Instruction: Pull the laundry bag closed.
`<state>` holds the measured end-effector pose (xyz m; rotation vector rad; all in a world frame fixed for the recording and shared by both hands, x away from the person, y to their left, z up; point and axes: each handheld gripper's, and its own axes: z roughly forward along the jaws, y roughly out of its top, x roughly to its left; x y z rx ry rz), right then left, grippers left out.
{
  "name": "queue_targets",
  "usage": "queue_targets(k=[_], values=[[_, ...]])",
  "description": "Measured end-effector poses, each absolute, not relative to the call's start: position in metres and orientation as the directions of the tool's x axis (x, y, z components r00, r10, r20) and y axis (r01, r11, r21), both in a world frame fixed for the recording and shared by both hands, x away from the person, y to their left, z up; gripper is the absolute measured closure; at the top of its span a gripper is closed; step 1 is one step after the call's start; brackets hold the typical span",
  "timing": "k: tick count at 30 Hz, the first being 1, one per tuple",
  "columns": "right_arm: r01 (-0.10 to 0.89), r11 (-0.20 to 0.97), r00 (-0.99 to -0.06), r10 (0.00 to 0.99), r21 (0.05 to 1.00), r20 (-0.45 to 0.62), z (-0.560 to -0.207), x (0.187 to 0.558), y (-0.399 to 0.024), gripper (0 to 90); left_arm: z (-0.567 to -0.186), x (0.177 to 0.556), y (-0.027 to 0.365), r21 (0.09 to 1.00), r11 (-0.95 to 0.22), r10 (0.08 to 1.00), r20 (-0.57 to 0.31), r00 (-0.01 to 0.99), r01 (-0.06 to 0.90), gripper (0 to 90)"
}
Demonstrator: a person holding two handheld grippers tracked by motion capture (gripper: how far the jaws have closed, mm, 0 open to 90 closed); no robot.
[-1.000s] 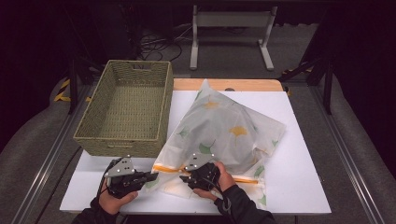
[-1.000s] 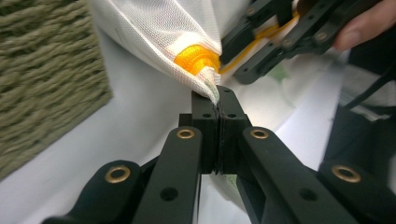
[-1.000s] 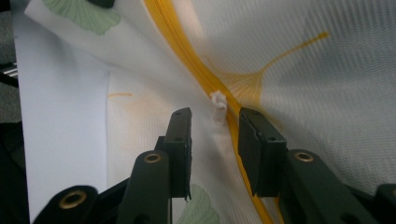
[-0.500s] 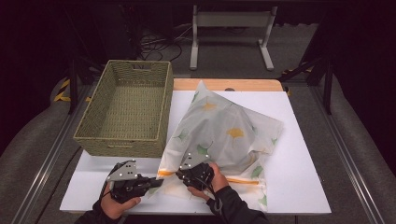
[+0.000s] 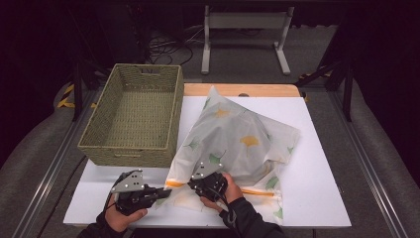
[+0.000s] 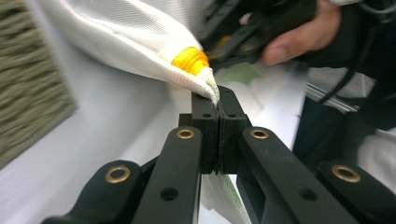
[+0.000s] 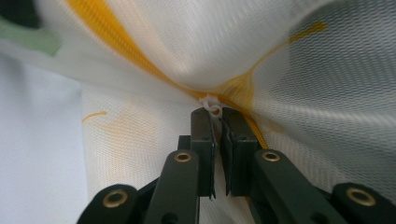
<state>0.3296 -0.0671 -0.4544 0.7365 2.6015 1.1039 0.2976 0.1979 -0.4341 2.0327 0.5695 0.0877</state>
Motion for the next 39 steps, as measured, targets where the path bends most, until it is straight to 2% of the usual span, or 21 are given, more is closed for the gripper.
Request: queue_targets(k=[5,10,20,36,39], values=[[0.354,0.596,-0.862,0.506,0.721,0.004,-0.450,0.327,-0.072,84.7,-0.435,0.303,0.207,0.832,-0.424,0.470,-0.136,0.872,0.358,88.3],[0.322,0.627,-0.875,0.484,0.710,-0.030,-0.443,0.319,-0.075,85.1,-0.434,0.305,0.209,0.830,-0.436,0.488,-0.108,0.866,0.349,88.3],[0.335,0.672,-0.867,0.494,0.661,-0.063,-0.443,0.318,-0.092,85.2,-0.434,0.305,0.211,0.829,-0.434,0.493,-0.110,0.863,0.354,88.3],[0.389,0.672,-0.826,0.557,0.631,-0.083,-0.438,0.297,-0.164,85.2,-0.440,0.307,0.216,0.801,-0.482,0.503,-0.079,0.861,0.355,88.3],[0.415,0.662,-0.801,0.592,0.624,-0.094,-0.438,0.294,-0.185,85.3,-0.439,0.309,0.227,0.808,-0.458,0.538,-0.080,0.839,0.371,88.4]])
